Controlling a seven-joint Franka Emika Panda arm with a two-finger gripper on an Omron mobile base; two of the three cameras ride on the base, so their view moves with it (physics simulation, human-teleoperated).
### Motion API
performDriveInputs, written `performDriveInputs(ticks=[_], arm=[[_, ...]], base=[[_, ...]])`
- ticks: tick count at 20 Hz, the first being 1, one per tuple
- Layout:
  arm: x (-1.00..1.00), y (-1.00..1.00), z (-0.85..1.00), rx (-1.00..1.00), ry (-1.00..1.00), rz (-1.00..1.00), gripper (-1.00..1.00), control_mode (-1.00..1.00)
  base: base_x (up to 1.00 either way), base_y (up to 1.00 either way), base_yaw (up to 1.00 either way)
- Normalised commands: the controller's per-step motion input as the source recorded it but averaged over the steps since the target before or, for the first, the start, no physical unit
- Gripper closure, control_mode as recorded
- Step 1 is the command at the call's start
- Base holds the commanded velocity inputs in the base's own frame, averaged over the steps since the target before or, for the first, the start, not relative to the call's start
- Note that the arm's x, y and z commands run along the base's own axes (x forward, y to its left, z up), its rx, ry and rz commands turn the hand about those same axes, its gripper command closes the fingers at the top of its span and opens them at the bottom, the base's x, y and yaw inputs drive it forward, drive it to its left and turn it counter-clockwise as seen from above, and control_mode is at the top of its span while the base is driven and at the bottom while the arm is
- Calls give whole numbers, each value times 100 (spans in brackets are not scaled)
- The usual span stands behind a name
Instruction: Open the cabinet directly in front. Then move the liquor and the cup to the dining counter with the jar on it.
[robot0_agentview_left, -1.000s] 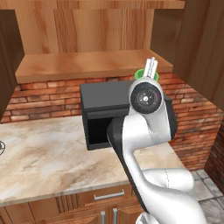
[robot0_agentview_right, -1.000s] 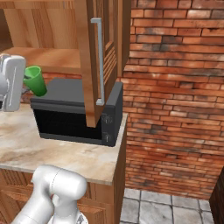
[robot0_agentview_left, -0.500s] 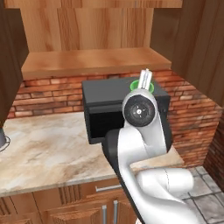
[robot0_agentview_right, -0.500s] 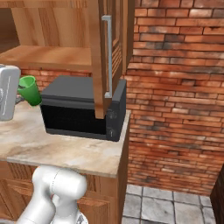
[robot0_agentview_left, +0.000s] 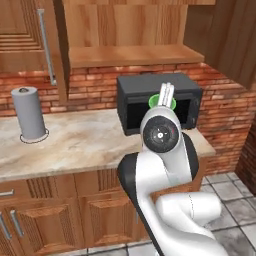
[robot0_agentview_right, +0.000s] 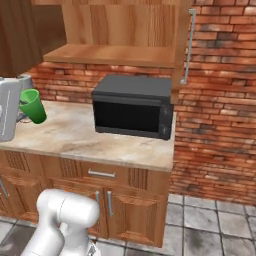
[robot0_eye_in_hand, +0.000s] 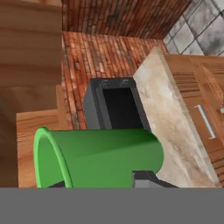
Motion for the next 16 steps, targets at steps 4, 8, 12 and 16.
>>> performDriveInputs(ticks=[4, 8, 12, 16], arm=[[0, 0, 0, 0, 0, 0, 100, 100], [0, 0, 0, 0, 0, 0, 100, 100], [0, 0, 0, 0, 0, 0, 100, 100], [0, 0, 0, 0, 0, 0, 100, 100]], base=[[-53, 69, 9], [-39, 83, 12], [-26, 91, 15], [-4, 91, 20]])
